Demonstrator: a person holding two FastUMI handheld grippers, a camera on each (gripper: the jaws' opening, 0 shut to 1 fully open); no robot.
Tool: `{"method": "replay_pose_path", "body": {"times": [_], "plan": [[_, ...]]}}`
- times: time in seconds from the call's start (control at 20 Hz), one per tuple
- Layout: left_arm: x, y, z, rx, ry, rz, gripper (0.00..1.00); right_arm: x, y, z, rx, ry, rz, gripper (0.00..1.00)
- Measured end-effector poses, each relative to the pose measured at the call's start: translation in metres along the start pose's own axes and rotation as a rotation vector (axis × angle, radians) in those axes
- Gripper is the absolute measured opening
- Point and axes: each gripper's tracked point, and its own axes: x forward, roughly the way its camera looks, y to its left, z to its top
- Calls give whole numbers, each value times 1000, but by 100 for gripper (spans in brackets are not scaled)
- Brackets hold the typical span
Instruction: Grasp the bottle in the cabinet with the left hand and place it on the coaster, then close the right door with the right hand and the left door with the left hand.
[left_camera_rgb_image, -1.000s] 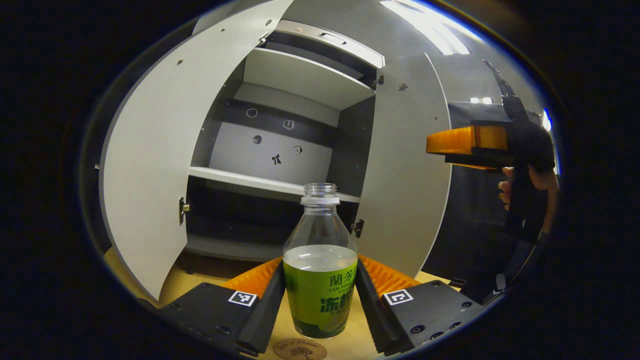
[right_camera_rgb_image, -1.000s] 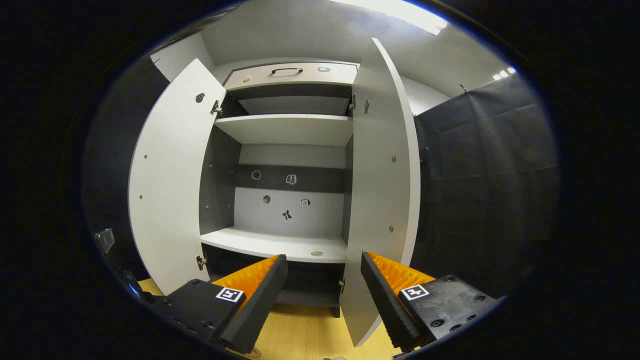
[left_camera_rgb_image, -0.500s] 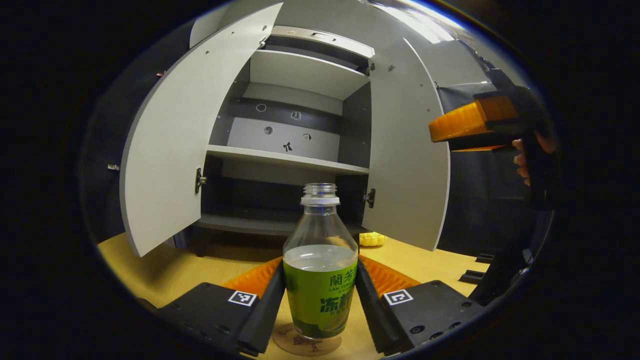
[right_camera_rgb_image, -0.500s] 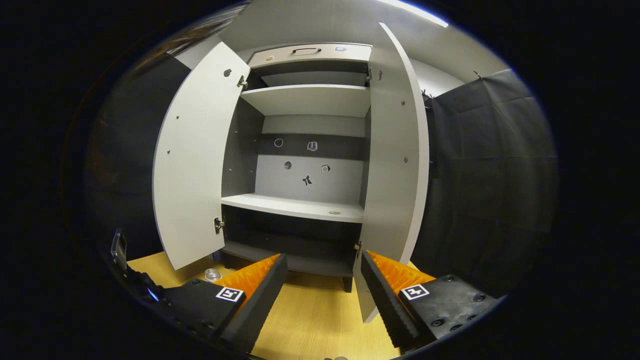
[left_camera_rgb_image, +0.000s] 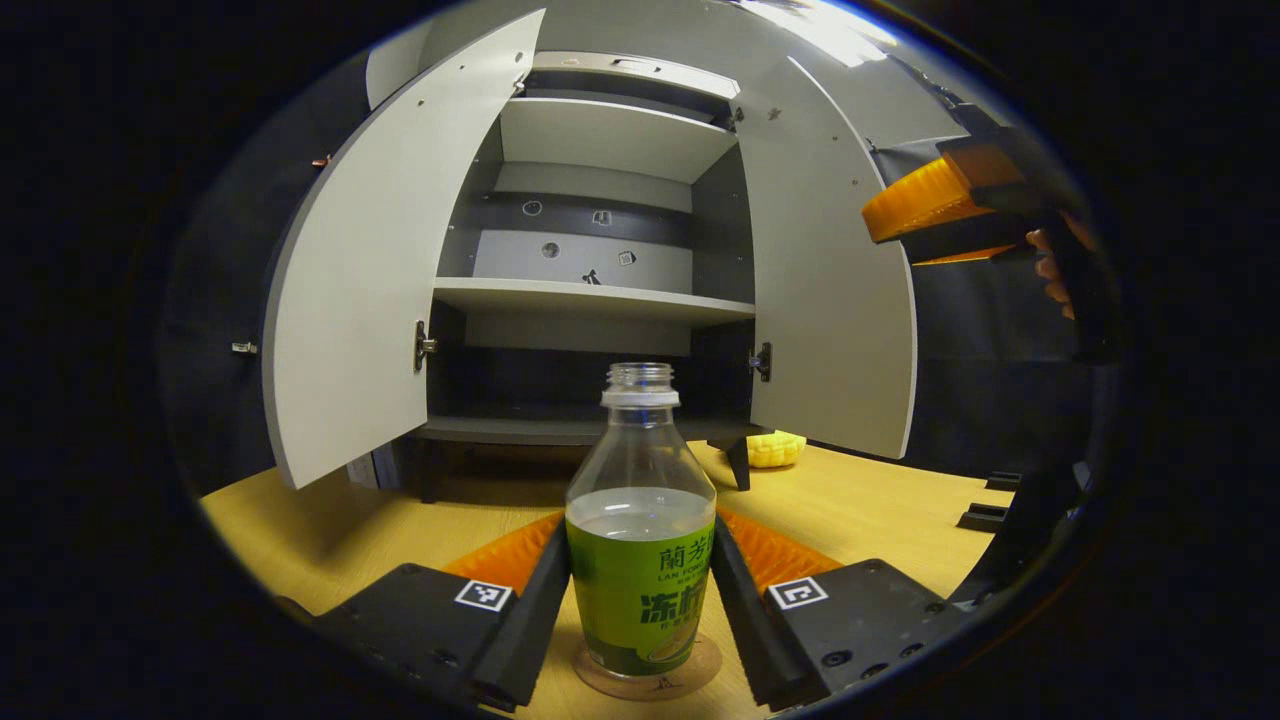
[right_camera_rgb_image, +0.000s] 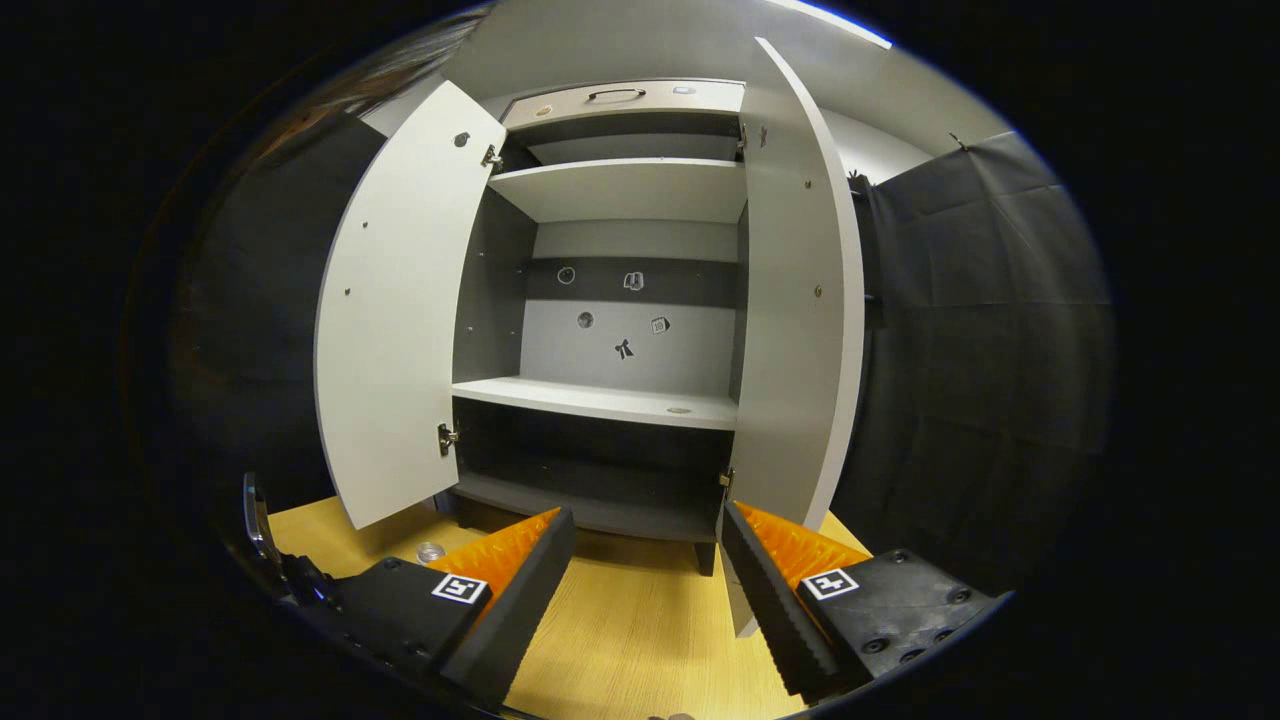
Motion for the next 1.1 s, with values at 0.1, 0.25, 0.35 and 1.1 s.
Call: {"method": "replay_pose_path", "body": {"times": [0.1,0.25,0.35,1.1], "plan": [[2,-4,-4,3,8,-9,78,3,2,-3,6,9,12,98],[0,-6,-13,-1,35,-6,92,5,5,-3,2,13,26,98],[-1,-7,-12,2,29,-2,97,5,6,-1,-7,6,29,98],[11,-4,109,117,-125,-29,97,1,17,58,17,-60,30,98]]}}
